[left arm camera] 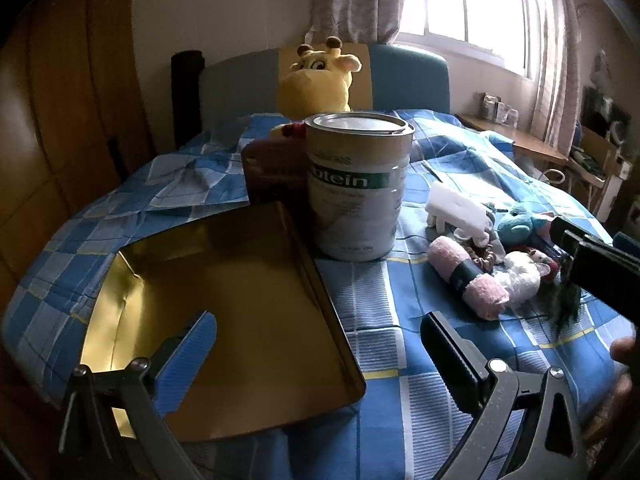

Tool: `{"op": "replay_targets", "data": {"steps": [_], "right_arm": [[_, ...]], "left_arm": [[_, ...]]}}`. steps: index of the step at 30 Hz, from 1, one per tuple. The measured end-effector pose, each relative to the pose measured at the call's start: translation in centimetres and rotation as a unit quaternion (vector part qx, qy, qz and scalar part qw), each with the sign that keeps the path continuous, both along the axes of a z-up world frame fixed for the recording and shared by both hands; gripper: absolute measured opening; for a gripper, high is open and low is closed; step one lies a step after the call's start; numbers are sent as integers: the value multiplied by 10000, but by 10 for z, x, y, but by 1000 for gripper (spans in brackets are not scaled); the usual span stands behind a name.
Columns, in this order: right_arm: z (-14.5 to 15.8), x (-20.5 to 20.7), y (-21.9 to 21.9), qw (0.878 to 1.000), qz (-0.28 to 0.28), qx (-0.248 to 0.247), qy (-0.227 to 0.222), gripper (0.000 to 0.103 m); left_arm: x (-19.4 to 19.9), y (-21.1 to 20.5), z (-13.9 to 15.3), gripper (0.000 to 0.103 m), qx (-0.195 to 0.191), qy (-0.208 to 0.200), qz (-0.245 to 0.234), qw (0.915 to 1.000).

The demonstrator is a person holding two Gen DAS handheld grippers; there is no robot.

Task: Organize soft objects
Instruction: 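Move both tools toward the pile of soft items beside the tin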

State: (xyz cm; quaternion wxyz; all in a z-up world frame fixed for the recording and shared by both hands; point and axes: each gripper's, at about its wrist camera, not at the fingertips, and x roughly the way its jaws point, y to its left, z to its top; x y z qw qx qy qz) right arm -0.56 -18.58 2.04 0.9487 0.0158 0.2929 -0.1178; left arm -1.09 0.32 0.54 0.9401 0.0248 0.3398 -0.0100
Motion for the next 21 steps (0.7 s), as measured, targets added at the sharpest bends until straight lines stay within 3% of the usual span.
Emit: {"op": "replay_targets", "data": {"steps": [21], "right_arm": [[16,16,-44,9990,-396,-15,-195,103]], "left_arm": [[-2,-6,0,103,-16,-15,-231,9997]]}}
